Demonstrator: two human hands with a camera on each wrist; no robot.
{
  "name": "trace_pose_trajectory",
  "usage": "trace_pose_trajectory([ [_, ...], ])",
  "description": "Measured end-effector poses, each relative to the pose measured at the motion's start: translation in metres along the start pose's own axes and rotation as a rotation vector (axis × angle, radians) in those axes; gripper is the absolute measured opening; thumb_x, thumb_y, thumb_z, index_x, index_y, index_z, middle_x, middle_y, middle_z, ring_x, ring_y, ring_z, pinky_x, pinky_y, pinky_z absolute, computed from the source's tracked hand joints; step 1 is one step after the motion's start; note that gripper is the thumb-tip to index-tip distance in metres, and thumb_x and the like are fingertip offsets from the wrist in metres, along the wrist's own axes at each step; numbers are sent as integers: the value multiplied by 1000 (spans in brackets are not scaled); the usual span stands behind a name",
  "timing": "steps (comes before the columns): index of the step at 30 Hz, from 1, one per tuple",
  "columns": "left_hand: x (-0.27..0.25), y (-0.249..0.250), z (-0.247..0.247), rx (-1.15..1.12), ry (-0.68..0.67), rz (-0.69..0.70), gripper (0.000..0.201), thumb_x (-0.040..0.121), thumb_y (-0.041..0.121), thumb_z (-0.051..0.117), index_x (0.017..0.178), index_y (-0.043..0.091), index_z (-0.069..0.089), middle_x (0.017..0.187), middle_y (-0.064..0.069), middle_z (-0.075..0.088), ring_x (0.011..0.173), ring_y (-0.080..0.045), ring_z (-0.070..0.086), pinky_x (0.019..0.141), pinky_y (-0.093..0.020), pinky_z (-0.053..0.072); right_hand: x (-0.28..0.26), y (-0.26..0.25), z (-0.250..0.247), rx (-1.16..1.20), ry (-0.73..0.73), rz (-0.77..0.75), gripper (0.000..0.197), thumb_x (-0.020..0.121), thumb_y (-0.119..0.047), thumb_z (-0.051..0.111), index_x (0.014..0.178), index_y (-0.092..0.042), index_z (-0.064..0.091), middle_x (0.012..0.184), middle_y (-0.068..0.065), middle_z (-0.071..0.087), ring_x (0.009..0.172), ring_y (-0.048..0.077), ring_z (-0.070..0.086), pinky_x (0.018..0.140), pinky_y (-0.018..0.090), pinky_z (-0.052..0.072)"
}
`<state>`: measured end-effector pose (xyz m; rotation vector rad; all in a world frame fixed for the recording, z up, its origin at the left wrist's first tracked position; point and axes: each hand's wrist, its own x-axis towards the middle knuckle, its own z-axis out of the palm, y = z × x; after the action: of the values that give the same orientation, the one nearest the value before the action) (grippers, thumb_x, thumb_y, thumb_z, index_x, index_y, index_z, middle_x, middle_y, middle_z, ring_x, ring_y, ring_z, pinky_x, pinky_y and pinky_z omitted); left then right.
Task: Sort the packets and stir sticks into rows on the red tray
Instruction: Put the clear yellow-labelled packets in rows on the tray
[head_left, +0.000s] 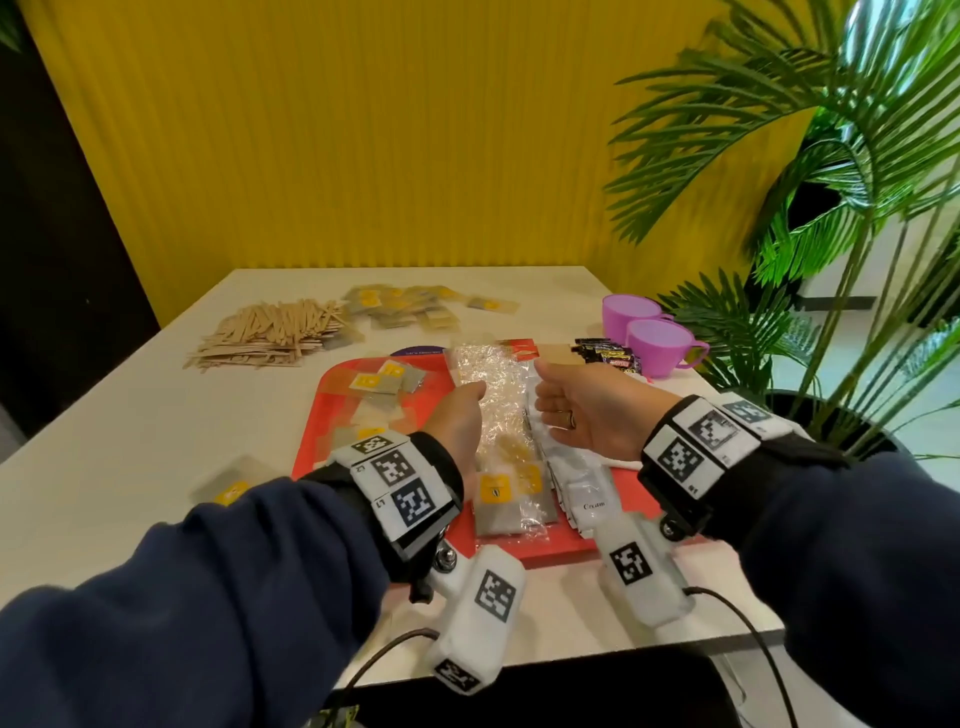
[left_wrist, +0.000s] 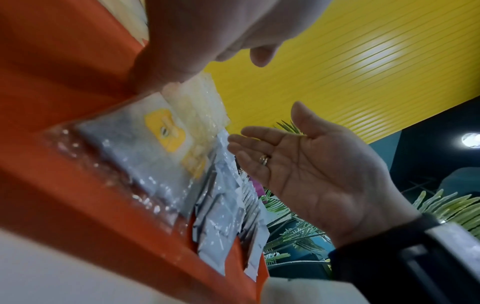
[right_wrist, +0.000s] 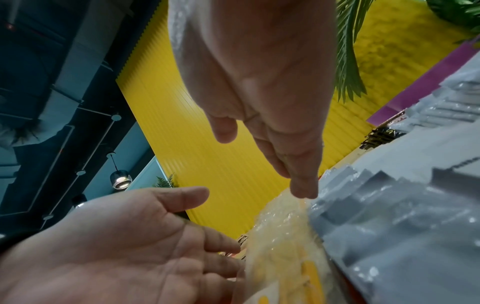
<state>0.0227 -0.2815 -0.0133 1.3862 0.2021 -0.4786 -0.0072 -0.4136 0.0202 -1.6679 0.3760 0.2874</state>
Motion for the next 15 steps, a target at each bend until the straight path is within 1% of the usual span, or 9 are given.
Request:
trace_pose_trajectory([
  [1, -5, -1, 0, -2, -8, -12, 66, 92, 40, 46, 148, 15, 21, 153, -8, 23, 139, -25, 27, 115, -44, 23, -2, 1, -2, -2, 3, -3, 47, 96, -40, 44, 122, -1, 52, 91, 14, 51, 89, 28, 49, 79, 26, 42],
  [2, -5, -3, -1, -17, -22, -30, 73, 87, 44, 49, 148, 17, 21, 154, -7, 22, 140, -25, 26, 114, -45, 22, -4, 2, -3, 9, -1, 6, 37, 95, -41, 45, 107, -7, 54, 84, 9, 46, 80, 22, 46, 74, 25, 41],
  [3, -7, -4, 0, -18, -43, -44, 80, 80, 48, 52, 148, 19, 21, 155, -6, 21, 140, -25, 26, 114, -46, 22, -6, 3, -3, 26, -1, 23, 31, 95, -41, 46, 96, -11, 50, 80, 5, 42, 74, 17, 42, 70, 24, 40],
  [4, -6, -6, 0, -24, -52, -42, 82, 79, 49, 52, 149, 20, 19, 155, -6, 19, 140, -25, 25, 114, -47, 22, -6, 4, -2, 41, -1, 38, 30, 95, -42, 46, 92, -12, 47, 78, 3, 41, 72, 15, 40, 68, 23, 39],
  [6, -10, -7, 2, -37, -37, -27, 72, 91, 43, 46, 150, 18, 13, 156, -6, 14, 141, -25, 23, 114, -46, 22, -8, 8, 1, 52, -20, 44, 30, 94, -42, 47, 92, -12, 47, 77, 3, 43, 71, 15, 41, 68, 23, 40],
  [8, -11, -7, 2, -33, -28, -22, 66, 96, 40, 42, 150, 17, 11, 157, -5, 10, 142, -23, 20, 116, -43, 20, -8, 11, 4, 55, -34, 45, 30, 94, -41, 48, 88, -12, 48, 76, 3, 44, 70, 14, 43, 67, 23, 41],
  [10, -12, -7, 2, -16, -31, -17, 66, 96, 42, 40, 150, 19, 10, 157, -3, 8, 143, -22, 16, 117, -41, 16, -8, 11, 6, 54, -37, 41, 30, 94, -41, 48, 85, -12, 49, 78, 2, 43, 69, 14, 43, 64, 22, 42],
  [12, -13, -6, 1, -4, -62, -35, 69, 94, 46, 39, 150, 20, 8, 157, -1, 4, 145, -20, 10, 117, -40, 11, -6, 12, 6, 50, -40, 39, 31, 93, -42, 49, 88, -12, 50, 84, 3, 44, 74, 15, 44, 65, 22, 43],
  [15, -14, -3, 0, 9, -65, -53, 71, 93, 48, 40, 150, 20, 9, 158, -1, 3, 145, -20, 8, 116, -42, 12, -4, 11, 8, 65, -50, 33, 29, 93, -42, 50, 86, -13, 49, 87, 4, 43, 80, 17, 42, 68, 23, 44],
])
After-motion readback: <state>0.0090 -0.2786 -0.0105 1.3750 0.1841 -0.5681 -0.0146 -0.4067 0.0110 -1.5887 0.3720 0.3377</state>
